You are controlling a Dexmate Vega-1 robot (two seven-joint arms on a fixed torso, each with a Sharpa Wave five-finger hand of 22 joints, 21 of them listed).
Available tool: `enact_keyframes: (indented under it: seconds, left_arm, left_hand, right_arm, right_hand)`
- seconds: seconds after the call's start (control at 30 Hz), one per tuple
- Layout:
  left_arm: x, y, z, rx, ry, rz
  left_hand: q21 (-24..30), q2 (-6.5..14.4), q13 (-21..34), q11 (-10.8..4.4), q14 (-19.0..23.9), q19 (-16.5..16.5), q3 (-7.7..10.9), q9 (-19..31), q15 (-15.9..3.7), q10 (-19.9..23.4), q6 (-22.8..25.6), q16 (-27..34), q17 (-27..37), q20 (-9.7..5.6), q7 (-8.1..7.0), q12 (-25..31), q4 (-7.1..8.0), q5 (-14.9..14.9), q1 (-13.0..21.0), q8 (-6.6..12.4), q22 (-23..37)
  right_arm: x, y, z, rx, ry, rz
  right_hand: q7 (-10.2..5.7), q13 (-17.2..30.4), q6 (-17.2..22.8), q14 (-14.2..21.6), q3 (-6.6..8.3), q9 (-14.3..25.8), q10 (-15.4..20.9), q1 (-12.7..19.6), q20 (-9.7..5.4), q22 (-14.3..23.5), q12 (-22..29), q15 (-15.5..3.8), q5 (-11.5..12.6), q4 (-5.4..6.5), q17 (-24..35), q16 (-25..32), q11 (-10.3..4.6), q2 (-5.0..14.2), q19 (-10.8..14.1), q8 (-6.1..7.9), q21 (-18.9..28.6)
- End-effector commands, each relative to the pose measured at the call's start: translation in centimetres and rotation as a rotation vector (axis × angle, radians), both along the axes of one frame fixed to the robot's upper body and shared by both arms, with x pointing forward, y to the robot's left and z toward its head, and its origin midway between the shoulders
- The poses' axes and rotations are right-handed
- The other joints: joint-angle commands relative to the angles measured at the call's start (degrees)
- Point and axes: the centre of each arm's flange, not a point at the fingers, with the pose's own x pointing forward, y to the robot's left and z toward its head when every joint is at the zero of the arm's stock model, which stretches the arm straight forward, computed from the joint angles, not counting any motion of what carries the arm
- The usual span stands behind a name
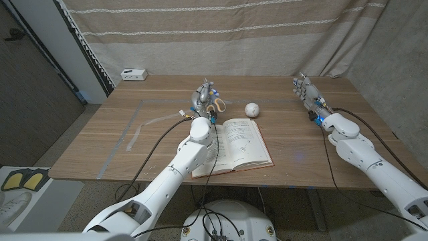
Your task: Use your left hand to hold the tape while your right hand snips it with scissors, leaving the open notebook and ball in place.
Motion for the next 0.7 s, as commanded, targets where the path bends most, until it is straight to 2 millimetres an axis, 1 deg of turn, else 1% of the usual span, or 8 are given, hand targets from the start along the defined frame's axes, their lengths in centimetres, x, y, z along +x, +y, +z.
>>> enact_keyframes:
  seconds: [0.03,0.13,0.2,0.27,0.47,0.5,0.6,0.7]
  left_arm:
    - [1.5,0.2,0.3,0.025,-0.034,-0.037]
    - [1.8,0.1,0.2,0.029,-0.039,-0.047]
    - [2.0,0.0,0.2,0.033,-0.038,-0.057]
    - [2.1,-0.2,0.1,0.036,-0.04,-0.06]
    - [2.2,-0.5,0.0,0.04,-0.035,-0.071]
    - [2.2,-0.6,-0.1,0.04,-0.035,-0.074]
    - [2.2,-0.7,-0.1,0.034,-0.031,-0.081]
    - [2.3,-0.8,-0.1,0.032,-0.031,-0.085]
  left_hand:
    - [-0.35,0.18,-0.05,-0.23,-0.15,-0.57,0.09,0.15,-0.06,-0.28,0.23,-0.51,-0.19,-3.42,-0.25,-0.16,0.26,0.38,-0.33,-0.18,-0.25]
    - [-0.77,0.15,-0.07,-0.22,-0.33,-1.04,0.15,0.07,-0.08,-0.45,0.15,-0.96,-0.6,-3.31,-0.57,-0.15,0.55,0.45,-0.61,-0.28,-0.72]
    - [-1.37,0.24,-0.06,-0.19,-1.07,-1.61,0.3,0.26,-0.09,-0.64,-0.06,-2.0,-1.52,-3.27,-1.04,-0.1,1.0,0.58,-0.97,-0.27,-1.35]
    - [-2.14,0.14,-0.14,-0.15,-1.58,-2.34,0.38,0.24,-0.14,-0.94,-0.03,-2.91,-2.29,-3.14,-1.07,-0.11,1.51,0.75,-1.45,-0.27,-2.14]
    - [-4.7,-0.02,-0.67,-0.05,-5.37,-3.86,0.98,0.78,-0.25,-1.86,-0.59,-8.19,-7.21,-3.07,-1.88,-0.2,2.73,1.51,-2.56,-0.06,-5.07]
    - [-5.36,-0.18,-0.88,-0.03,-6.86,-3.96,1.12,1.28,-0.26,-2.06,-0.79,-9.81,-8.86,-3.22,-2.39,-0.19,2.94,1.77,-2.85,0.22,-6.02]
    - [-6.26,-0.53,-1.07,-0.07,-8.19,-4.47,1.19,1.27,-0.27,-2.28,-0.95,-10.84,-10.52,-2.95,-2.6,-0.16,3.21,2.0,-3.27,0.18,-7.09]
    - [-6.49,-0.94,-1.28,-0.12,-9.35,-4.3,0.95,1.55,-0.3,-2.41,-1.13,-11.27,-12.16,-2.56,-2.84,-0.13,3.32,2.15,-3.7,0.28,-7.82]
  right_arm:
    - [-0.8,1.3,0.5,-0.038,-0.008,0.042]
    - [-0.9,1.6,0.4,-0.042,-0.005,0.058]
    - [-0.8,1.7,0.2,-0.049,-0.002,0.065]
    - [-0.8,1.8,0.1,-0.046,0.001,0.068]
    - [-1.2,2.2,0.0,-0.051,-0.001,0.083]
    - [-1.3,2.3,-0.1,-0.053,-0.001,0.086]
    - [-1.2,2.3,-0.4,-0.054,0.012,0.094]
    - [-1.4,2.4,-0.7,-0.05,0.015,0.097]
  right_hand:
    - [-0.26,0.24,0.67,0.04,-0.52,0.3,0.11,-0.11,0.6,0.18,0.02,-0.17,-0.12,-0.16,0.07,0.01,0.94,0.63,0.08,0.4,0.01]
    - [-0.28,0.25,0.71,-0.02,-0.54,0.32,0.02,-0.12,1.01,0.19,-0.01,0.0,-0.19,-0.13,0.08,0.0,1.43,0.73,0.09,0.33,0.01]
    - [-0.26,0.26,0.71,-0.08,-0.56,0.32,-0.06,-0.12,1.26,0.19,-0.05,0.23,-0.22,-0.12,0.08,-0.02,1.55,0.76,0.11,0.3,0.02]
    - [-0.32,0.26,0.77,-0.13,-0.57,0.33,-0.25,-0.11,1.46,0.19,-0.12,0.39,-0.25,-0.12,0.08,-0.03,1.62,0.77,0.02,0.29,-0.02]
    - [-0.56,0.26,1.06,-0.21,-0.62,0.35,-0.32,-0.08,1.52,0.19,-0.14,0.45,-0.33,-0.13,0.08,-0.04,1.89,0.81,0.02,0.32,-0.01]
    - [-0.56,0.27,1.06,-0.22,-0.62,0.35,-0.3,-0.08,1.56,0.19,-0.14,0.45,-0.34,-0.13,0.08,-0.05,1.95,0.81,0.04,0.31,0.0]
    - [-0.58,0.27,1.12,-0.27,-0.65,0.36,-0.4,-0.06,1.95,0.19,-0.17,0.68,-0.39,-0.13,0.08,-0.05,2.1,0.83,0.12,0.28,0.03]
    - [-0.73,0.27,1.2,-0.56,-0.71,0.37,-0.78,-0.03,2.53,0.2,-0.31,1.34,-0.46,-0.15,0.09,-0.13,2.52,0.83,-0.04,0.22,-0.03]
